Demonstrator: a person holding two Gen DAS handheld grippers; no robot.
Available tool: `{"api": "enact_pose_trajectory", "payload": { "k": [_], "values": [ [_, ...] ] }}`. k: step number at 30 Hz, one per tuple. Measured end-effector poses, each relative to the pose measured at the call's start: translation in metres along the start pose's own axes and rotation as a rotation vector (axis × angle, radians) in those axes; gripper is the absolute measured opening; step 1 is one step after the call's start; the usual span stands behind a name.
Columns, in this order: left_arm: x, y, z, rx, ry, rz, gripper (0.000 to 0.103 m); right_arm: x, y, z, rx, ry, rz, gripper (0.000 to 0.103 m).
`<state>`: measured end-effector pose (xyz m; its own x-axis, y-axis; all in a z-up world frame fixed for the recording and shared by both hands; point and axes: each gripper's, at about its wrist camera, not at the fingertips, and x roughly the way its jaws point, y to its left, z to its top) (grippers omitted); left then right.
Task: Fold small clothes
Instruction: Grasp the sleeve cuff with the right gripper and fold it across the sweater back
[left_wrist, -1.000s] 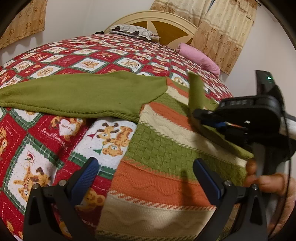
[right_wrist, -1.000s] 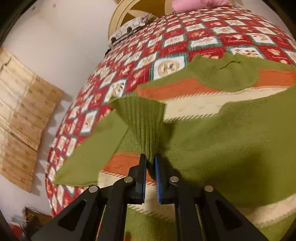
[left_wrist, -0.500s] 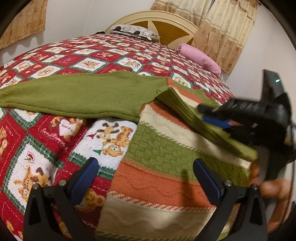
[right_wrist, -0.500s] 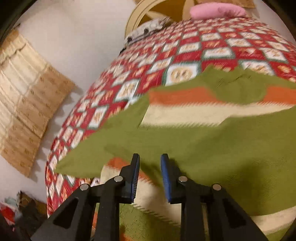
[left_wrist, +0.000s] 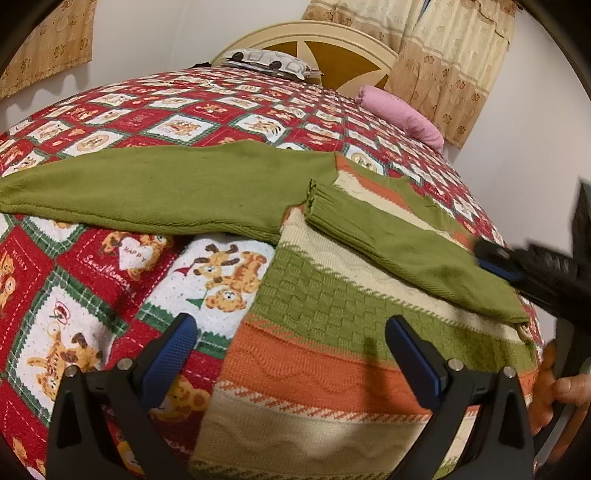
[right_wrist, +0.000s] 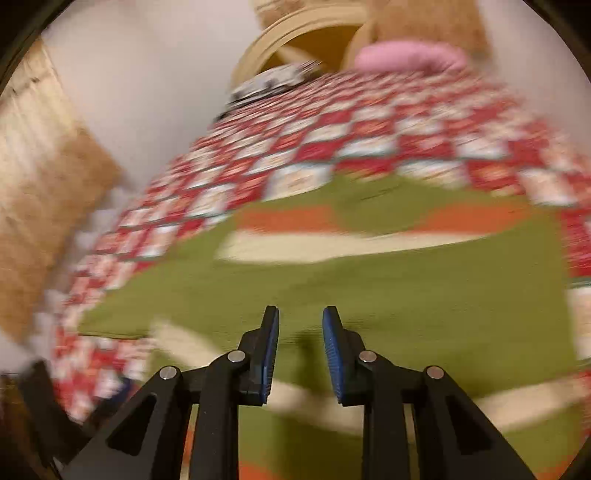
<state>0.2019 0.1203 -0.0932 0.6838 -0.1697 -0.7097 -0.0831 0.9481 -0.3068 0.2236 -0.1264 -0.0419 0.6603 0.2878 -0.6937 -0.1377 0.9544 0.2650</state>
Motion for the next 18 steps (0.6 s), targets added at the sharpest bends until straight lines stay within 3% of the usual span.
{"api": "enact_pose_trajectory", "payload": {
  "k": [3,5,6,7,9,13,18],
  "values": [
    [0.000,-0.001,0.000,0.001,0.000,0.001,0.103,-0.015,-0.051,-0.006,0.007,0.002,-0.164,0.026],
    [0.000,-0.001,0.000,0.001,0.000,0.002,0.103,-0.017,-0.086,-0.016,0.047,0.042,-0.217,0.026],
    [0.000,-0.001,-0.001,0.001,0.001,0.002,0.103,-0.018,-0.099,-0.021,0.056,0.063,-0.246,0.023],
    [0.000,-0.001,-0.001,0.002,0.001,0.002,0.103,-0.018,-0.112,-0.028,0.059,0.083,-0.285,0.014],
    [0.000,-0.001,-0.001,0.005,0.002,0.007,0.103,-0.030,-0.132,-0.036,0.064,0.039,-0.273,0.000],
    [0.001,-0.001,-0.001,0.012,0.006,0.019,0.103,-0.035,-0.149,-0.040,0.156,0.000,-0.266,0.000],
    [0.001,-0.001,-0.002,0.008,0.005,0.014,0.103,-0.035,-0.148,-0.041,0.152,-0.026,-0.292,0.000]
  ]
}}
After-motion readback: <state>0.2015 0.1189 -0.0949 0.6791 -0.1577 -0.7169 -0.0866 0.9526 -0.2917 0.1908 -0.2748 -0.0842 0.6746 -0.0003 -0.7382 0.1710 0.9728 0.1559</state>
